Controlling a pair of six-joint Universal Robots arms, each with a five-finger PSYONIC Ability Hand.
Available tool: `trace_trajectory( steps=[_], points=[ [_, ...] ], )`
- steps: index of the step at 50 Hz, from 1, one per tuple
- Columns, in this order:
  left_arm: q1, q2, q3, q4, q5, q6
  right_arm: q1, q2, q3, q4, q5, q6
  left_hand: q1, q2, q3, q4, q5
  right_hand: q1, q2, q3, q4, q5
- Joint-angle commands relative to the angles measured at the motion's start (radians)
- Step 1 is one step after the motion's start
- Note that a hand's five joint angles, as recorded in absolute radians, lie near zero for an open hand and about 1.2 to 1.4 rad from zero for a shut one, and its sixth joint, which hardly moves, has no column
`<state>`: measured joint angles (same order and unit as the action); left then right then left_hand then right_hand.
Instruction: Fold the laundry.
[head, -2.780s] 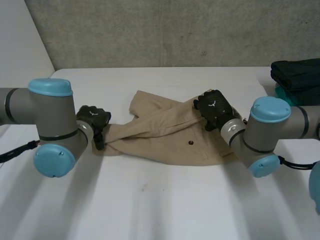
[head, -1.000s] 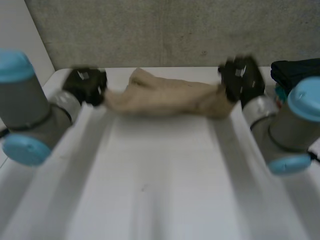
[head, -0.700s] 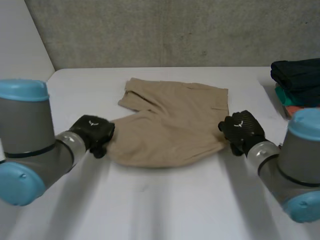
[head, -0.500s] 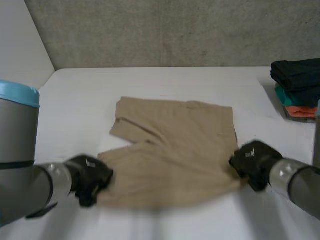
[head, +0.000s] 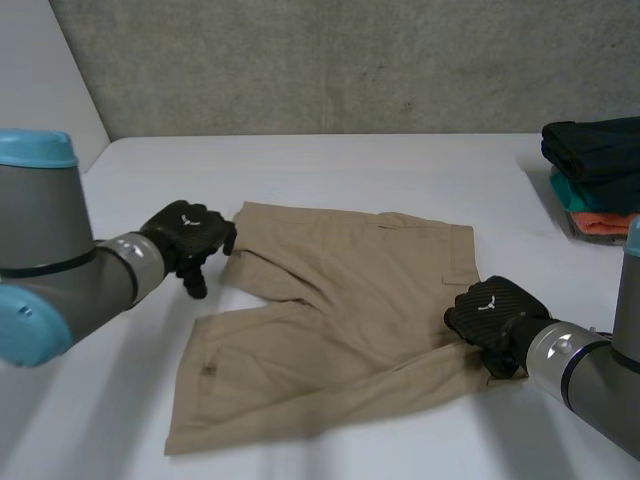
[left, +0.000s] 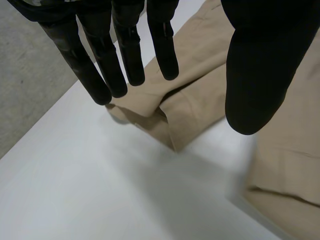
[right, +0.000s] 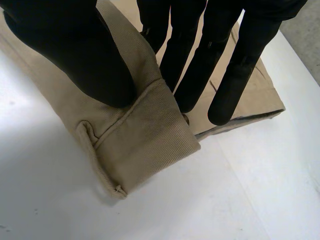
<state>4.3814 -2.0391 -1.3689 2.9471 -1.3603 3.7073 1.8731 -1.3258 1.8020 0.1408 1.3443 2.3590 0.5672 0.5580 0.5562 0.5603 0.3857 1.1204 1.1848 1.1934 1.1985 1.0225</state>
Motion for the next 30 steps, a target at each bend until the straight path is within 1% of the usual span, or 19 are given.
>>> trace_trajectory(
  steps=[1,6,12,15,18,19,21,30],
  points=[
    [0.007,-0.205,0.201,-0.011,0.099,-0.001,-0.006,0.011,0.005,-0.012,-0.001,0.000,0.107,0.116,0.118,0.114,0.114,0.276,0.211,0.203,0.198,0.199],
    [-0.003,-0.302,0.318,-0.063,0.110,0.008,-0.009,0.017,0.008,-0.021,-0.001,-0.001,0.084,0.093,0.095,0.091,0.091,0.276,0.211,0.203,0.198,0.199],
    [-0.025,-0.391,0.441,-0.144,0.058,0.016,-0.011,0.017,0.016,-0.033,-0.001,-0.004,0.028,0.037,0.039,0.035,0.035,0.276,0.211,0.203,0.198,0.199],
    [-0.031,-0.417,0.476,-0.166,0.043,0.025,-0.011,0.016,0.016,-0.036,-0.002,-0.001,0.037,0.046,0.048,0.044,0.044,0.276,0.211,0.203,0.198,0.199],
    [-0.037,-0.426,0.493,-0.174,0.029,0.034,-0.012,0.016,0.017,-0.041,-0.001,-0.006,0.072,0.081,0.083,0.079,0.079,0.276,0.211,0.203,0.198,0.199],
    [-0.043,-0.429,0.498,-0.174,0.024,0.040,-0.014,0.014,0.017,-0.041,-0.001,-0.006,0.124,0.133,0.135,0.131,0.131,0.276,0.211,0.203,0.198,0.199],
    [-0.048,-0.432,0.498,-0.171,0.018,0.045,-0.014,0.016,0.017,-0.041,-0.001,-0.006,0.160,0.169,0.171,0.167,0.167,0.276,0.211,0.203,0.198,0.199],
    [-0.071,-0.463,0.514,-0.142,-0.029,0.091,-0.022,0.014,0.019,-0.041,-0.002,-0.006,0.134,0.143,0.145,0.141,0.141,0.276,0.211,0.203,0.198,0.199]
  ],
)
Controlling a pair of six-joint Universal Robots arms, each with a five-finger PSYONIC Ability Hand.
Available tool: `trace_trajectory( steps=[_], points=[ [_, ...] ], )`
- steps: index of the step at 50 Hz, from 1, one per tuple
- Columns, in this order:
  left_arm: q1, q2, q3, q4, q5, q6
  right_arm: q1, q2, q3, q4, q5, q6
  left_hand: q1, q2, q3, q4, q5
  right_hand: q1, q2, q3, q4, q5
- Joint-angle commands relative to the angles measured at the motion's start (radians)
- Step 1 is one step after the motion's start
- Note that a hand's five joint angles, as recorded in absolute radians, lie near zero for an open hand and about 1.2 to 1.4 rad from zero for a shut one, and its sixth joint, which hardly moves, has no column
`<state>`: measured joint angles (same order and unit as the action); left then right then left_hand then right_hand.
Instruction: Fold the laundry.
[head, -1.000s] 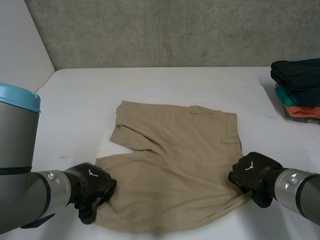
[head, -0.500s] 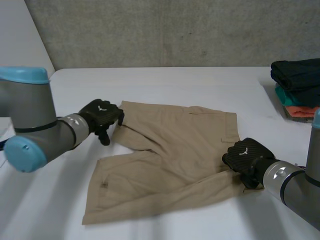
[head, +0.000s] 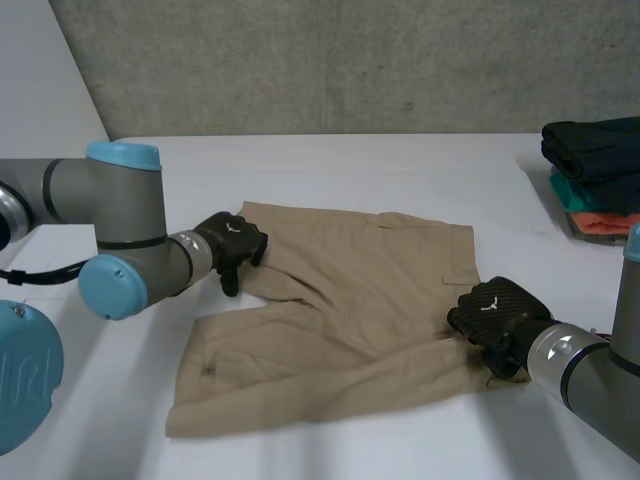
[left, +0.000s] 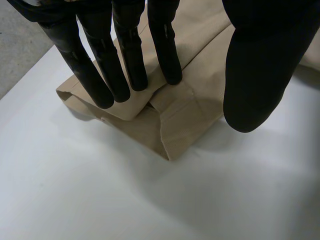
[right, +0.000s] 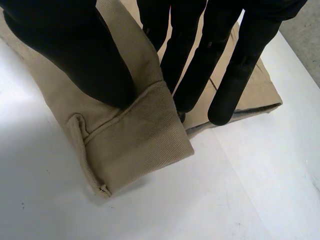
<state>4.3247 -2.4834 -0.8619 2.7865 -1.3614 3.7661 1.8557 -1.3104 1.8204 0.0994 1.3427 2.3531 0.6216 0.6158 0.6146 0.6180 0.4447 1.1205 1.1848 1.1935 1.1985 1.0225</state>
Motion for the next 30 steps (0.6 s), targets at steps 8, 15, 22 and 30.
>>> trace_trajectory(
  steps=[8,15,22,30],
  points=[
    [-0.034,-0.046,0.037,0.031,-0.054,0.055,-0.007,-0.003,0.002,0.000,-0.002,-0.001,-0.106,-0.100,-0.099,-0.102,-0.103,0.276,0.211,0.203,0.198,0.199],
    [-0.051,-0.069,0.057,0.044,-0.091,0.078,-0.012,-0.004,0.004,0.000,-0.002,-0.001,0.402,0.408,0.409,0.406,0.405,0.276,0.211,0.203,0.198,0.199],
    [-0.066,-0.034,0.038,0.108,-0.183,0.077,-0.013,-0.007,0.007,0.000,-0.002,-0.001,0.775,0.780,0.782,0.778,0.777,0.276,0.211,0.203,0.198,0.199],
    [-0.085,0.100,-0.092,0.156,-0.265,0.069,-0.018,-0.013,0.008,-0.001,-0.002,-0.003,0.775,0.780,0.782,0.778,0.777,0.276,0.211,0.203,0.198,0.199]
  ],
)
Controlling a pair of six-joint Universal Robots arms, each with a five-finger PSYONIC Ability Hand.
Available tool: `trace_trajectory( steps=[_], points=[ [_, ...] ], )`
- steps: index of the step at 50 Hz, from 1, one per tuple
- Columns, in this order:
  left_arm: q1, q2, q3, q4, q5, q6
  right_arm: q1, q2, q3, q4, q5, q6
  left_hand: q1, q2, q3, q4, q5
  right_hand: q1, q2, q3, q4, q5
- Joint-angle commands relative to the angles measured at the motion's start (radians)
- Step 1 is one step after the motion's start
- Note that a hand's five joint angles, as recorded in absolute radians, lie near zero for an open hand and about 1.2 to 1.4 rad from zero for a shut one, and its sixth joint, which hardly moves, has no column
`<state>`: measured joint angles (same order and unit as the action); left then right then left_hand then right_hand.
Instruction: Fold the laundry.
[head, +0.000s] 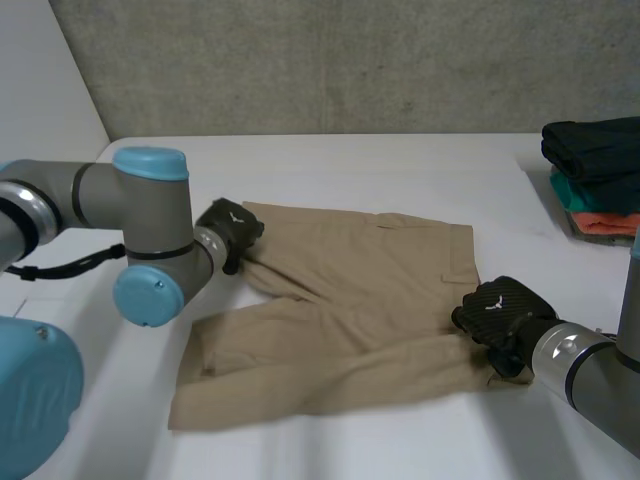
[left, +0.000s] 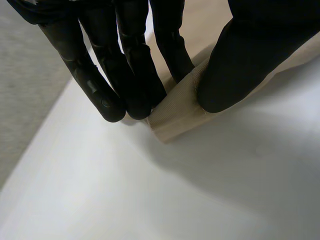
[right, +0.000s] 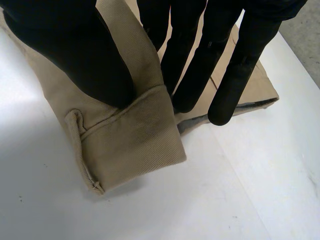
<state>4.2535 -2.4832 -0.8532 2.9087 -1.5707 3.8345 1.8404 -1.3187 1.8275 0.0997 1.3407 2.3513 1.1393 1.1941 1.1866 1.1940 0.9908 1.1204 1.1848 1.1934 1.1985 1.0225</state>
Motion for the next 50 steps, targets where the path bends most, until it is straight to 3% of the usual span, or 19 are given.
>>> trace_trajectory(
  steps=[1,10,20,23,24,27,34,43,50],
  points=[
    [-0.014,0.115,-0.121,0.029,-0.063,0.016,-0.001,-0.005,0.001,0.000,0.000,-0.001,0.257,0.202,0.210,0.202,0.231,0.276,0.211,0.203,0.198,0.199],
    [0.023,0.135,-0.210,-0.022,-0.130,0.105,0.013,-0.016,0.010,0.005,0.003,-0.001,0.257,0.202,0.210,0.202,0.231,0.276,0.211,0.203,0.198,0.199],
    [0.034,0.142,-0.205,-0.063,-0.170,0.071,0.025,-0.027,0.013,0.006,0.008,0.000,0.249,0.194,0.201,0.194,0.223,0.276,0.211,0.203,0.198,0.199],
    [0.028,0.155,-0.201,-0.094,-0.172,0.060,0.023,-0.033,0.013,0.006,0.006,0.002,-0.158,-0.213,-0.205,-0.213,-0.184,0.276,0.211,0.203,0.198,0.199],
    [0.028,0.167,-0.198,-0.109,-0.170,0.048,0.023,-0.033,0.015,0.006,0.006,0.002,-0.505,-0.560,-0.553,-0.560,-0.531,0.276,0.211,0.203,0.198,0.199],
    [0.035,0.207,-0.201,-0.123,-0.160,0.014,0.023,-0.034,0.015,0.005,0.006,0.003,-0.823,-0.877,-0.870,-0.877,-0.849,0.276,0.211,0.203,0.198,0.199],
    [0.071,0.332,-0.257,-0.137,-0.082,-0.096,0.028,-0.047,0.004,0.000,-0.001,0.017,-0.814,-0.869,-0.862,-0.869,-0.840,0.276,0.211,0.203,0.198,0.199],
    [0.080,0.596,-0.571,-0.207,0.090,-0.279,0.016,-0.062,-0.034,-0.018,-0.006,0.132,-0.715,-0.769,-0.762,-0.769,-0.741,0.276,0.211,0.203,0.198,0.199],
    [0.020,0.675,-0.802,-0.201,0.144,-0.290,0.000,-0.059,-0.036,-0.034,-0.006,0.169,-0.714,-0.769,-0.762,-0.769,-0.741,0.276,0.211,0.203,0.198,0.199]
  ],
)
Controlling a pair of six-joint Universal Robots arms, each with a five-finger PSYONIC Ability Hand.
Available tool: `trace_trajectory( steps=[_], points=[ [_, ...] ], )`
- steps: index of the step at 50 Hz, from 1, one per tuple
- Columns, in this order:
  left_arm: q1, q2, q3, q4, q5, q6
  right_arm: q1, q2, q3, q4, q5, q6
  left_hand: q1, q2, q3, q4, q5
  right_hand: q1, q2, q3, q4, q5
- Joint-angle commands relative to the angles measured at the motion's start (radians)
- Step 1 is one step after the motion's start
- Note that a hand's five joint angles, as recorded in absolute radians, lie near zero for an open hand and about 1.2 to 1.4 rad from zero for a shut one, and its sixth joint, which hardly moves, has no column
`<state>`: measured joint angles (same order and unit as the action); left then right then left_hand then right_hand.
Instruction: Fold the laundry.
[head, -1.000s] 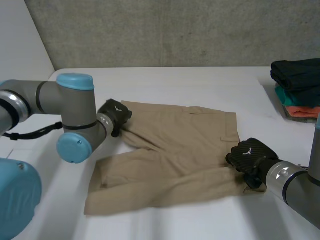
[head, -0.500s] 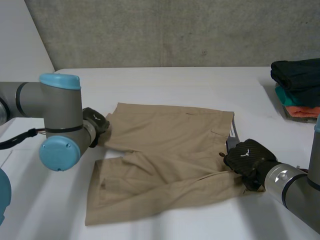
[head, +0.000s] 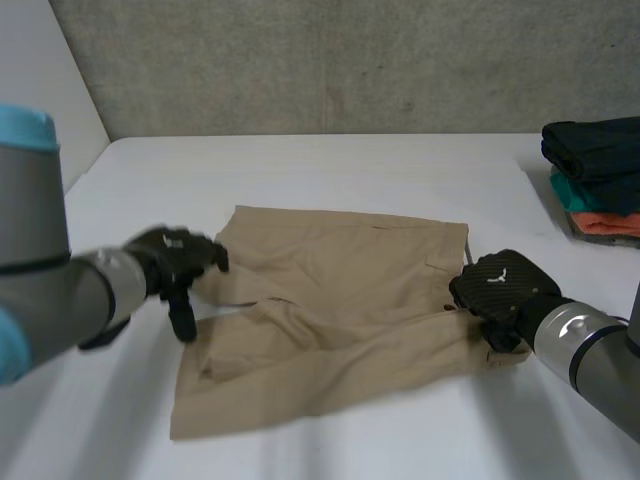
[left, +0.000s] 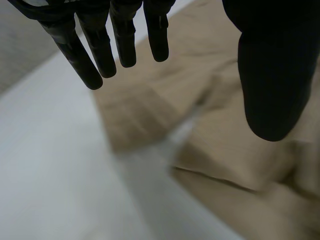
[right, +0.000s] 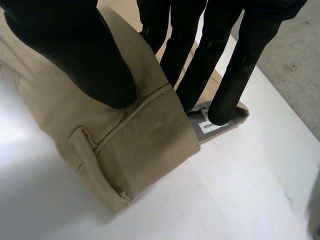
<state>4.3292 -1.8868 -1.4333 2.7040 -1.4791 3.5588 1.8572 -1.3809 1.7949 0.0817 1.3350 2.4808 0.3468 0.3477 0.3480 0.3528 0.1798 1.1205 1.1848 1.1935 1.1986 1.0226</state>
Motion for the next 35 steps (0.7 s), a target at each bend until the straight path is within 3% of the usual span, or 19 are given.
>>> trace_trajectory(
  steps=[1,7,9,10,11,12,16,24,28,35],
  points=[
    [-0.065,0.077,-0.236,0.011,0.051,-0.011,-0.018,0.003,-0.003,-0.017,0.000,0.040,0.078,0.077,0.077,0.072,0.071,0.276,0.211,0.203,0.198,0.199],
    [-0.126,0.019,-0.271,0.103,-0.015,0.003,-0.023,-0.001,-0.003,-0.016,-0.002,0.040,0.171,0.170,0.170,0.165,0.164,0.276,0.211,0.203,0.198,0.199],
    [-0.137,0.000,-0.266,0.118,-0.035,0.008,-0.024,-0.004,-0.003,-0.013,-0.002,0.040,0.411,0.410,0.410,0.405,0.404,0.276,0.211,0.203,0.198,0.199],
    [-0.141,-0.009,-0.265,0.123,-0.044,0.009,-0.026,-0.006,-0.003,-0.013,-0.002,0.040,0.631,0.630,0.630,0.625,0.623,0.276,0.211,0.203,0.198,0.199],
    [-0.146,-0.021,-0.259,0.125,-0.056,0.009,-0.029,-0.010,-0.002,-0.011,0.000,0.040,0.999,0.998,0.998,0.993,0.992,0.276,0.211,0.203,0.198,0.199],
    [-0.149,-0.026,-0.259,0.126,-0.059,0.009,-0.030,-0.013,-0.002,-0.008,0.001,0.040,1.049,1.048,1.048,1.043,1.041,0.276,0.211,0.203,0.198,0.199],
    [-0.161,-0.011,-0.263,0.111,-0.059,0.014,-0.033,-0.036,0.012,0.033,-0.007,-0.005,1.049,1.049,1.048,1.043,1.042,0.276,0.211,0.203,0.198,0.199],
    [-0.232,0.061,-0.331,-0.118,0.016,0.127,-0.142,-0.078,0.149,0.368,-0.083,-0.567,1.049,1.049,1.048,1.043,1.042,0.276,0.211,0.203,0.198,0.199],
    [-0.238,0.054,-0.305,-0.158,0.023,0.155,-0.124,-0.072,0.126,0.327,-0.106,-0.514,1.049,1.049,1.048,1.043,1.042,0.276,0.211,0.203,0.198,0.199],
    [-0.191,-0.003,-0.106,-0.084,-0.082,0.157,-0.073,0.000,0.009,0.166,-0.091,-0.338,1.049,1.049,1.048,1.043,1.042,0.276,0.211,0.203,0.198,0.199]
  ],
)
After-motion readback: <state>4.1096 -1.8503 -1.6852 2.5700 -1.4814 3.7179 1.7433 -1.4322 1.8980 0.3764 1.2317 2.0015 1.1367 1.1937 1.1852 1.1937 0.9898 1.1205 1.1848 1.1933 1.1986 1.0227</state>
